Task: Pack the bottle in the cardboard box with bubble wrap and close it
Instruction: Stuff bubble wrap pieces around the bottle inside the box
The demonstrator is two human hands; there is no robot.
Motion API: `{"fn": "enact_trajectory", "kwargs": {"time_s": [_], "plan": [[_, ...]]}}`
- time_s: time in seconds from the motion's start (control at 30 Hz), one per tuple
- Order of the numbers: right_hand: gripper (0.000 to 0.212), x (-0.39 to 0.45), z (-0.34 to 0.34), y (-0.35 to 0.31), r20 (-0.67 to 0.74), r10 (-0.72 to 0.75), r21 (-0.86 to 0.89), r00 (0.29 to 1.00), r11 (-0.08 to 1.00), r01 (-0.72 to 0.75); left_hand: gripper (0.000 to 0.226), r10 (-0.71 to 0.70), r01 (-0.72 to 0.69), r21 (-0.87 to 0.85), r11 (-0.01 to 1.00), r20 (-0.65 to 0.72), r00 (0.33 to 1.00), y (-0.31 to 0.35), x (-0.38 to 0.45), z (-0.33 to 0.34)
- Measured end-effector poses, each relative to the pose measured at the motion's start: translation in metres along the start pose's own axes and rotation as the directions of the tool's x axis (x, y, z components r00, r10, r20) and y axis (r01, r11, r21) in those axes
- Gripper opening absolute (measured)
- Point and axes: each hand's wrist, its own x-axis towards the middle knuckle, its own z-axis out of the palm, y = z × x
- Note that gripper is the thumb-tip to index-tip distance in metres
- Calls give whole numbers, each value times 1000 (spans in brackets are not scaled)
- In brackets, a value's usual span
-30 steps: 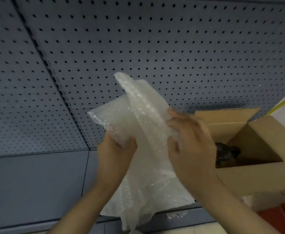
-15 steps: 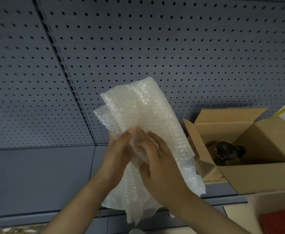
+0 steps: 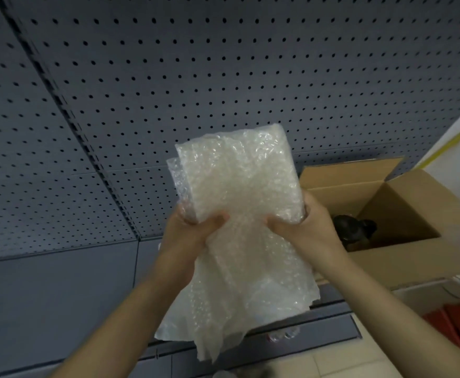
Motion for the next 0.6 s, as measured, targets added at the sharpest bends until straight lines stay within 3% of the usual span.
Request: {"fn": "enact_trajectory", "kwargs": {"time_s": [0.17,0.23,0.3,0.37,0.47,0.6], "plan": [[40,-13,-9,10,-264,-238,-272,935,948,165,38,106,-92,138,986,-101,989,-12,6,47],[45,-17,-11,10,-287,-355,-509,890,844,172,35,139,-114,174,978,-144,980,-15,8,69],[60,-23,-15,13,-262,-415,-637,871,753,167,37,166,-130,218,967,-156,974,-17,8,91],[76,-29,-21,18,-168,-414,-654,895,726,214,44,203,-157,286,945,-137,970,-20,8,112],[89,-37,-44,28,-34,-321,-577,946,779,244,40,247,-194,366,910,-104,963,-24,4,144],[108,-30,-94,25,-37,-266,-530,963,823,207,36,240,-206,454,867,-19,970,-19,-16,196]]}}
